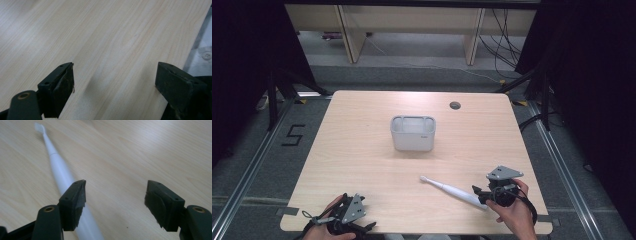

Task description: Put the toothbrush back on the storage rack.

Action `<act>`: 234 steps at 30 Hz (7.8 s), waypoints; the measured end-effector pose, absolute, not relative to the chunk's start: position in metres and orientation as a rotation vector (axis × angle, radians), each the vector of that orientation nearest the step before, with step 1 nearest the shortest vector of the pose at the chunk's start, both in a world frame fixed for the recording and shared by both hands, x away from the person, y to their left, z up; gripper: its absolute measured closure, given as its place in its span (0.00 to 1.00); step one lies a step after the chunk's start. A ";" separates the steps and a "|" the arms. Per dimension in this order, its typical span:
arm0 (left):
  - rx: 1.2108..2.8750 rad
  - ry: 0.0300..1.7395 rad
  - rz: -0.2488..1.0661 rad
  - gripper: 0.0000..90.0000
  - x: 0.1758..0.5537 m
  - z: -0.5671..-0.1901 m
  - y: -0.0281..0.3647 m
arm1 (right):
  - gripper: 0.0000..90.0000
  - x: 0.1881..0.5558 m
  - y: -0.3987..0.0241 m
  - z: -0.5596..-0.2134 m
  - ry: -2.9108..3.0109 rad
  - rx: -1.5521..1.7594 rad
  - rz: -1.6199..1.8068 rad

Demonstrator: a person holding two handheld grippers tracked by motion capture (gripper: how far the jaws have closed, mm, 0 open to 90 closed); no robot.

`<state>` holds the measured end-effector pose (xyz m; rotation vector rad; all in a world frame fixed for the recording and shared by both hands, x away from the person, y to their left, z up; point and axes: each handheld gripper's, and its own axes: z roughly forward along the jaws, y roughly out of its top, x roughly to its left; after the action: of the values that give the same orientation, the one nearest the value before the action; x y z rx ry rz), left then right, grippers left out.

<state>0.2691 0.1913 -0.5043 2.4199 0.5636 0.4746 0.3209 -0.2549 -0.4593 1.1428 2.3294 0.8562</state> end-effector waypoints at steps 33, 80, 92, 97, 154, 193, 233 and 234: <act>2.417 0.570 0.476 0.17 0.270 -0.504 0.192 | 0.52 0.340 -0.187 -0.460 2.663 0.897 0.590; 2.419 0.566 0.473 0.17 0.271 -0.505 0.191 | 0.73 0.378 -0.158 -0.472 2.952 0.805 0.131; 2.420 0.566 0.471 0.17 0.271 -0.505 0.191 | 0.73 0.384 -0.154 -0.476 2.987 0.816 0.086; 2.421 0.570 0.472 0.17 0.271 -0.505 0.191 | 0.74 0.387 -0.149 -0.476 3.002 0.821 0.027; 2.414 0.554 0.479 0.17 0.271 -0.503 0.191 | 0.74 0.386 -0.205 -0.395 2.477 0.913 1.086; 2.415 0.564 0.482 0.17 0.272 -0.503 0.192 | 0.74 0.422 -0.173 -0.401 2.320 0.946 1.345; 2.406 0.568 0.474 0.17 0.271 -0.504 0.191 | 0.74 0.457 -0.147 -0.351 2.190 0.949 1.464; 2.409 0.564 0.474 0.17 0.271 -0.503 0.192 | 0.74 0.459 -0.146 -0.350 2.180 0.945 1.460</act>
<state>0.2709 0.1915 -0.5034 2.4092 0.5638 0.4739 0.4591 -0.1461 -0.3500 0.9450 2.1796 1.4599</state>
